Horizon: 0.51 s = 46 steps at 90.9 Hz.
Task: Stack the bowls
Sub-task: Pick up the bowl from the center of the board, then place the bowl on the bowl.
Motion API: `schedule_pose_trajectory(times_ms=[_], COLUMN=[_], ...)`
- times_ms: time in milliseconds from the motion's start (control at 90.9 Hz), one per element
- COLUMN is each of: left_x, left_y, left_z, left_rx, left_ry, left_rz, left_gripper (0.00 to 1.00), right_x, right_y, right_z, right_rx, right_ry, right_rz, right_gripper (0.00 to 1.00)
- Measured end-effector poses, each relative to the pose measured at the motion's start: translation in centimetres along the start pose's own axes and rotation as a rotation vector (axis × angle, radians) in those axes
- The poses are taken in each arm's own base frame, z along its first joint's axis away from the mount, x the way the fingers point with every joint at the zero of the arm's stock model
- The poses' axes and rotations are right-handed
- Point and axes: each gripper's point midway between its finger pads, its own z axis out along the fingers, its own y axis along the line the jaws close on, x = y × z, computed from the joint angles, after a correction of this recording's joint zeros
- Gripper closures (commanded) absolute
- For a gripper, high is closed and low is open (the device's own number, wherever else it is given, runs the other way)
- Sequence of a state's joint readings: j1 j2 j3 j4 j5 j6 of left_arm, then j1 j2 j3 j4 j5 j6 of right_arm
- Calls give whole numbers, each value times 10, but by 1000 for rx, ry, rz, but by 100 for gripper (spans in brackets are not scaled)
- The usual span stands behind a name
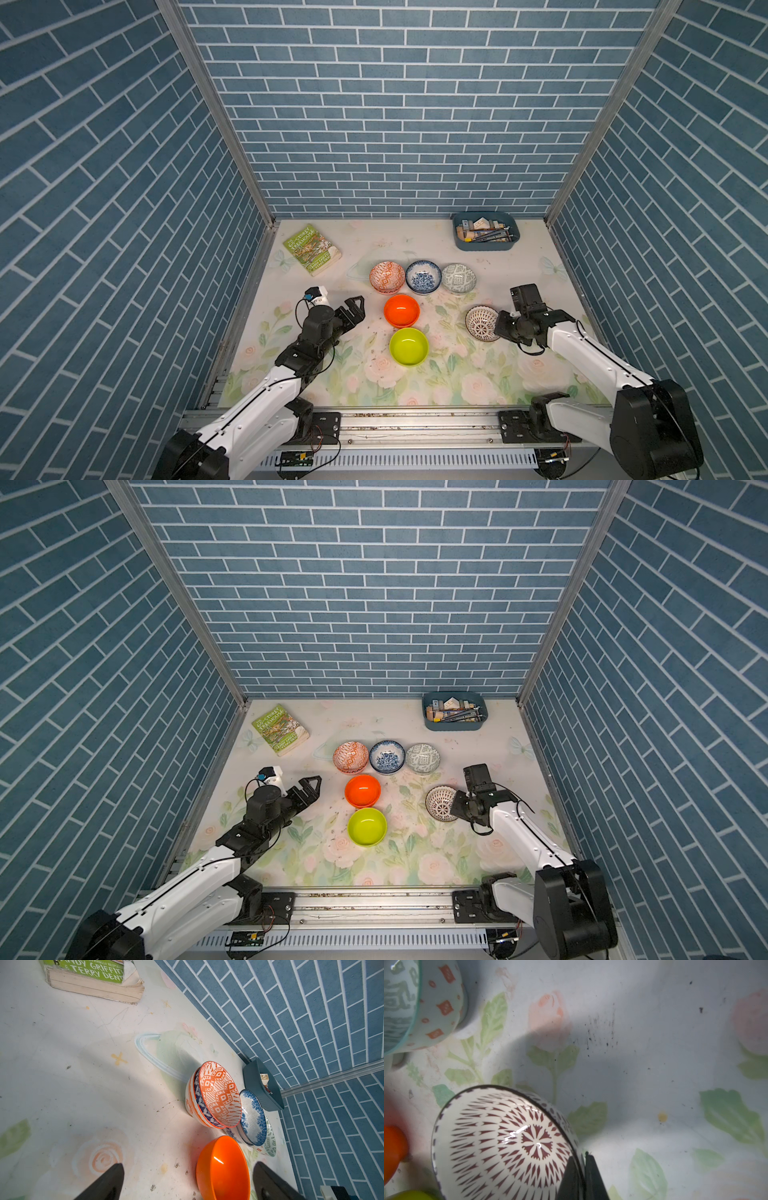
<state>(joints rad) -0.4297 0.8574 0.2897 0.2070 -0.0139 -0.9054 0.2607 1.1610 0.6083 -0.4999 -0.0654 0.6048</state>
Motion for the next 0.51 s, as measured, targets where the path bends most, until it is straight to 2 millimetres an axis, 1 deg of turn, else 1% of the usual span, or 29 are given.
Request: schedule_pose_trajectory(times_ms=[154, 253, 352, 506], left_x=[0, 0, 4, 16], left_y=[0, -1, 2, 8], left_z=[-1, -1, 1, 7], left_rx=[4, 8, -1, -20], left_ry=[-3, -2, 16, 70], left_rz=[0, -1, 2, 12], left_gripper=[0, 0, 0, 0], right_x=[-1, -6, -27, -70], right_y=[1, 6, 20, 49], right_z=[-1, -9, -22, -43], right_rx=[-3, -10, -36, -85], right_ry=[0, -2, -39, -117], right_rz=[1, 0, -5, -19], right_gripper=[100, 100, 100, 100])
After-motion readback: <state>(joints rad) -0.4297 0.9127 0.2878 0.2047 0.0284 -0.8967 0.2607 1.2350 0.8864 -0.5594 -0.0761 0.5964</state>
